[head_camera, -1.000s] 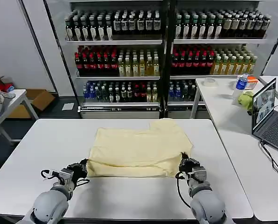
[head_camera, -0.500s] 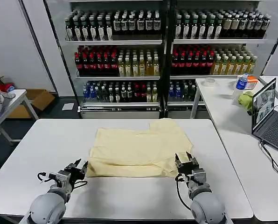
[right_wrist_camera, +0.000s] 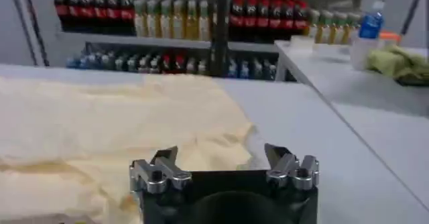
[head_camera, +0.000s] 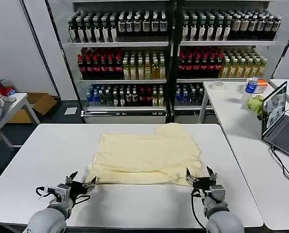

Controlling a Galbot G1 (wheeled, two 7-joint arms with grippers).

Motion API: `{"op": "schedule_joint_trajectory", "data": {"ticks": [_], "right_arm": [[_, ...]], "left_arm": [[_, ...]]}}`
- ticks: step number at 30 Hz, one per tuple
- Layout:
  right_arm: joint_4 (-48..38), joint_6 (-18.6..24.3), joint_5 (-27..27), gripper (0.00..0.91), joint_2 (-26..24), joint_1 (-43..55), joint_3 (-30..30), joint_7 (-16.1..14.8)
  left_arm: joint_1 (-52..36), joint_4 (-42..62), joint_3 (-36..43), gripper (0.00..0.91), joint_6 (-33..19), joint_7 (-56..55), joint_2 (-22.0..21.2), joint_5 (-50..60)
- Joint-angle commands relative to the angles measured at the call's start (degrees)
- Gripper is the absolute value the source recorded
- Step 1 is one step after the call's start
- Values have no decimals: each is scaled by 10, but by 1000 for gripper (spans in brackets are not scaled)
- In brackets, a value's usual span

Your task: Fold and organize the clothes.

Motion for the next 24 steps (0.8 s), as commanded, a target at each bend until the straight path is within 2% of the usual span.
{"op": "schedule_joint_trajectory", "data": {"ticks": [1, 6, 7, 8, 9, 10, 11, 12, 13, 14, 16, 24], "right_arm": [[-15, -15, 10, 907, 14, -8, 11, 1], [-29, -29, 14, 907, 21, 3, -3, 4], [-29, -30, 17, 907, 21, 3, -4, 5], [-29, -30, 20, 907, 21, 1, -5, 5], [-29, -30, 22, 826, 21, 0, -5, 6], [-29, -30, 24, 645, 20, -2, -5, 7], [-29, -31, 25, 433, 20, -4, -6, 7], [-29, -30, 26, 232, 19, -6, -6, 7], [-28, -30, 27, 141, 19, -7, -5, 7], [-27, -30, 27, 40, 19, -10, -5, 7], [-23, -30, 28, 0, 19, -13, -5, 7], [-12, -27, 27, 0, 18, -21, -5, 7]], "left_arm": [[-8, 5, 3, 907, 9, -4, -6, -30], [-9, 12, 6, 907, 8, -4, -5, -29], [-8, 12, 6, 836, 6, -4, -5, -29], [-7, 12, 5, 343, 4, -4, -5, -29], [-5, 11, 5, 252, 3, -3, -5, -29], [-5, 11, 5, 151, 2, -3, -6, -29], [-3, 11, 5, 111, 2, -3, -6, -29], [-2, 11, 5, 101, 1, -2, -6, -28], [-1, 11, 5, 101, 1, -2, -6, -28], [1, 10, 5, 60, 1, -1, -6, -27], [3, 10, 5, 10, -1, 3, -7, -26], [13, 5, 6, 10, -7, 6, -10, -23]]}}
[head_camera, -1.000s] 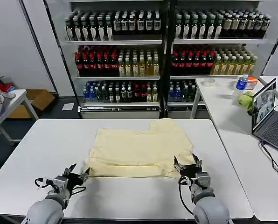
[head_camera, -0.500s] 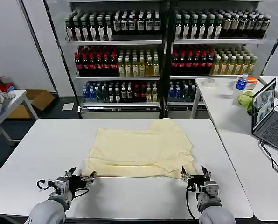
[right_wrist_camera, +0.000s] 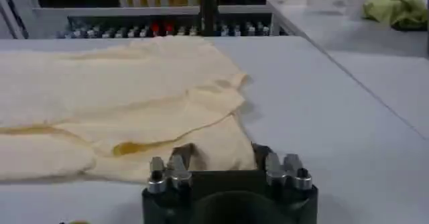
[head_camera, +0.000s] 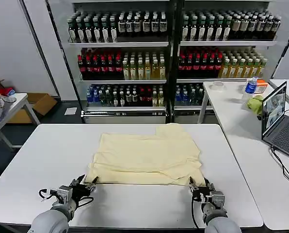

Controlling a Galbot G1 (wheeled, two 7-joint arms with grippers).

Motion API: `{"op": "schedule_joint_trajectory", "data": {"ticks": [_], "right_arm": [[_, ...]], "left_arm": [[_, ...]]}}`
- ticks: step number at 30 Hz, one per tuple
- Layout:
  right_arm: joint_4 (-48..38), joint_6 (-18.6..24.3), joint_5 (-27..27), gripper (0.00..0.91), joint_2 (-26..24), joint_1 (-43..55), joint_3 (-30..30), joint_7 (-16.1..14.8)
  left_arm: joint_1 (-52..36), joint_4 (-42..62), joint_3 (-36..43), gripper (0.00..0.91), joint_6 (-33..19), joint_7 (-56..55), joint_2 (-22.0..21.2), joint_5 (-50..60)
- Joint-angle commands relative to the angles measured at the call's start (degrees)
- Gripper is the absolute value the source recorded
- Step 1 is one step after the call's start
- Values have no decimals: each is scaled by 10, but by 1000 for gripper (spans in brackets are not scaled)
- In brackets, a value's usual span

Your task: Fold and organize the clothes.

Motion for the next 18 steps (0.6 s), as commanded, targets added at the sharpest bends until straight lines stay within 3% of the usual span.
{"op": "schedule_joint_trajectory", "data": {"ticks": [1, 9, 18], "right_arm": [[3, -6, 4, 0, 2, -6, 0, 1], [28, -4, 2, 0, -2, -28, 4, 0], [99, -6, -13, 0, -19, -106, 18, -4]], "left_arm": [[7, -2, 0, 10, 0, 1, -3, -3], [28, -19, -8, 10, 0, 0, -4, -4], [111, -99, -41, 10, 1, -5, -5, 5]]}}
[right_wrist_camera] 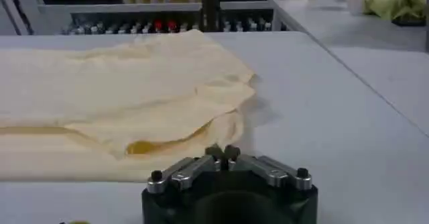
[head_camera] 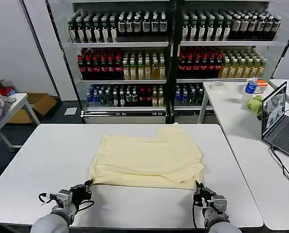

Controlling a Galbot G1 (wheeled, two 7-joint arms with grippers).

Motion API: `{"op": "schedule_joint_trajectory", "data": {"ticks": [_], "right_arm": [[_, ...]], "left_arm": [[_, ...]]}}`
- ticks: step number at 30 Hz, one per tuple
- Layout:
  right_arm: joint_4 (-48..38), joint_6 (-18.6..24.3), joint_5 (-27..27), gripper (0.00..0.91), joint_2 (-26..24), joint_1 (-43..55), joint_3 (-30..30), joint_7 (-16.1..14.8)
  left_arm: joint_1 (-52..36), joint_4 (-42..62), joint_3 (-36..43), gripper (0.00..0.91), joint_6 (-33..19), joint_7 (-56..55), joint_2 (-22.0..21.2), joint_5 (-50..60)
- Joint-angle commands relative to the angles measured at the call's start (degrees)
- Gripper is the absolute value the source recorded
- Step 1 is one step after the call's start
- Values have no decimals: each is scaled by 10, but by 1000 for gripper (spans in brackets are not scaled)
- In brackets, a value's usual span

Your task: Fold and organize the clothes.

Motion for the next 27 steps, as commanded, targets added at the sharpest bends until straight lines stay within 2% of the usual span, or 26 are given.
{"op": "schedule_joint_trajectory", "data": {"ticks": [1, 12, 27], "right_arm": [[62, 1, -11, 0, -8, -67, 6, -1], [112, 0, -33, 0, -20, -135, 18, -6], [124, -3, -75, 0, -30, -168, 15, -17]], "left_arm": [[80, -81, -27, 10, -1, -4, -2, 9], [191, -147, -72, 10, -4, -7, 0, 32], [254, -165, -88, 10, 7, -7, 3, 58]]}}
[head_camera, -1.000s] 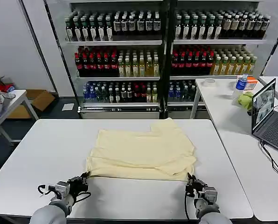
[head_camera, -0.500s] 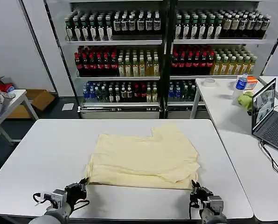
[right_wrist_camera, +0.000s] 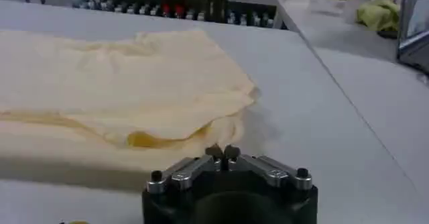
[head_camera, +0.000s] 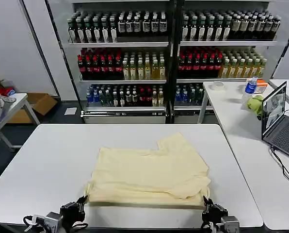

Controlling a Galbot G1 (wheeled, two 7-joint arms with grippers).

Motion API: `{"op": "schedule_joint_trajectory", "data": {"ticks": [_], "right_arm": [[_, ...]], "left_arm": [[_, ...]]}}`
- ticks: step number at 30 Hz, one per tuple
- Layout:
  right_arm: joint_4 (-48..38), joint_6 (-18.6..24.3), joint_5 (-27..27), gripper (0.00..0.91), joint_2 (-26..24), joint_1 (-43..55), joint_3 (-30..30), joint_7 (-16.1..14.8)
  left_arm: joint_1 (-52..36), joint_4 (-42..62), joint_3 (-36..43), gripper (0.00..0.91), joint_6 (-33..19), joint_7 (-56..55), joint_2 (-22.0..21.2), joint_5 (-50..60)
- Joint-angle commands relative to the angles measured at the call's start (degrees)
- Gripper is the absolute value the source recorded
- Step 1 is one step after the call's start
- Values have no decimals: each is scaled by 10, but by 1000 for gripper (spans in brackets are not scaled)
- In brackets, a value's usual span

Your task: Fold and organize the clothes.

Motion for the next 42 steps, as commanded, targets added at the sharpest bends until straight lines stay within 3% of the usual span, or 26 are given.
{"op": "schedule_joint_trajectory", "data": {"ticks": [1, 2, 3, 5, 13, 17, 26, 31, 42], "right_arm": [[14, 0, -25, 171, -2, -26, -6, 0], [16, 0, -26, 665, -2, -26, -7, 2], [18, 0, -26, 887, -3, -25, -6, 5], [24, 0, -26, 907, -4, -21, -3, 7], [58, 4, -21, 907, -17, -8, 24, 10], [47, 13, 11, 907, -21, 33, 35, 24], [-100, -1, 71, 907, -49, 291, -60, 51], [-189, -1, 105, 907, -49, 383, -95, 65], [-363, -1, 156, 907, -31, 539, -134, 83]], "left_arm": [[59, -24, -14, 10, 7, 3, -2, 16], [59, -24, -15, 30, 10, 5, -1, 16], [59, -25, -15, 111, 11, 5, -1, 17], [55, -26, -15, 897, 11, 4, 1, 19], [25, -37, -36, 907, 12, 1, 14, 10], [-37, -23, -42, 907, -1, -15, 27, -30], [-240, 104, 48, 907, 8, -24, 42, -95], [-348, 173, 106, 907, 17, -31, 42, -121], [-481, 273, 211, 907, 24, -33, 32, -123]]}}
